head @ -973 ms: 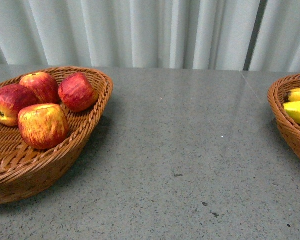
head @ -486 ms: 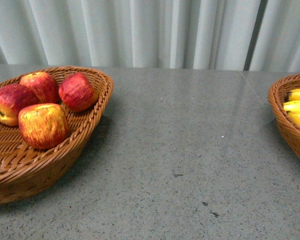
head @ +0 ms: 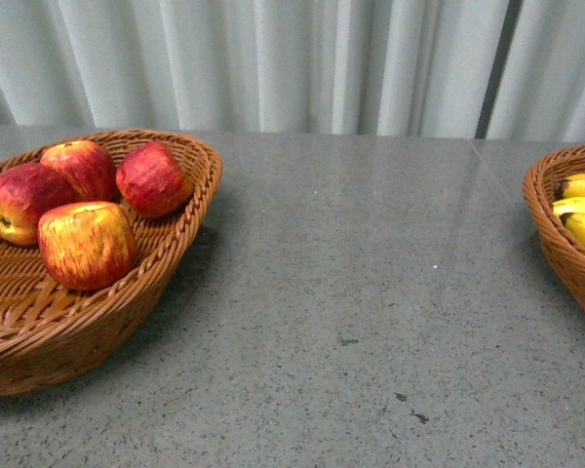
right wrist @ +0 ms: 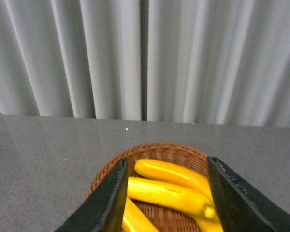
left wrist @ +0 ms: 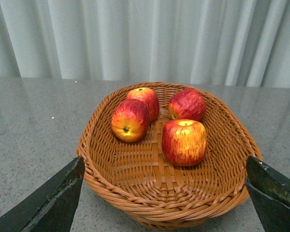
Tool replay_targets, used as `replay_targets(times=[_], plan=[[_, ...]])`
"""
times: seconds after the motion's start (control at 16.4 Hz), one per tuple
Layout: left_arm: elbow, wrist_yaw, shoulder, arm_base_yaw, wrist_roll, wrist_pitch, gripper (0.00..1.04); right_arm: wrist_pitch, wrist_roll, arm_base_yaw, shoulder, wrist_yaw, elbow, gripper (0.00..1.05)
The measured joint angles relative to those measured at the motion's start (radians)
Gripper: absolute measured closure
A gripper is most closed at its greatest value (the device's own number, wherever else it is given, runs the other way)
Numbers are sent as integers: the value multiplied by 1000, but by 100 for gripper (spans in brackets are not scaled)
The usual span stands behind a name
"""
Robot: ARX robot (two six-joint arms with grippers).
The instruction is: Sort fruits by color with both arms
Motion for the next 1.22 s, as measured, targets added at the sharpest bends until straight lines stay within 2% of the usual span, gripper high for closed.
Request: replay_targets(times=[0.12, 0.24, 0.3, 0.55, 0.67, 1.16, 1.22], plan=[[0, 0, 0, 0, 0, 0, 7, 105, 9, -19, -102, -3, -166, 75], [0, 0, 0, 0, 0, 0, 7, 111, 10, 3, -135, 21, -254, 91], [0, 0, 0, 0, 0, 0, 7, 105, 9, 31, -156, 37, -295, 104], [0, 0, 0, 0, 0, 0, 7, 105, 13, 79, -248, 93, -342, 103], [0, 0, 0, 0, 0, 0, 7, 75, 14, 192, -291, 194, -381, 103], [0, 0, 0, 0, 0, 0, 7, -7, 14, 196, -446, 209, -443, 103], [0, 0, 0, 0, 0, 0, 7, 21, 14, 196, -466, 209, -468, 103]])
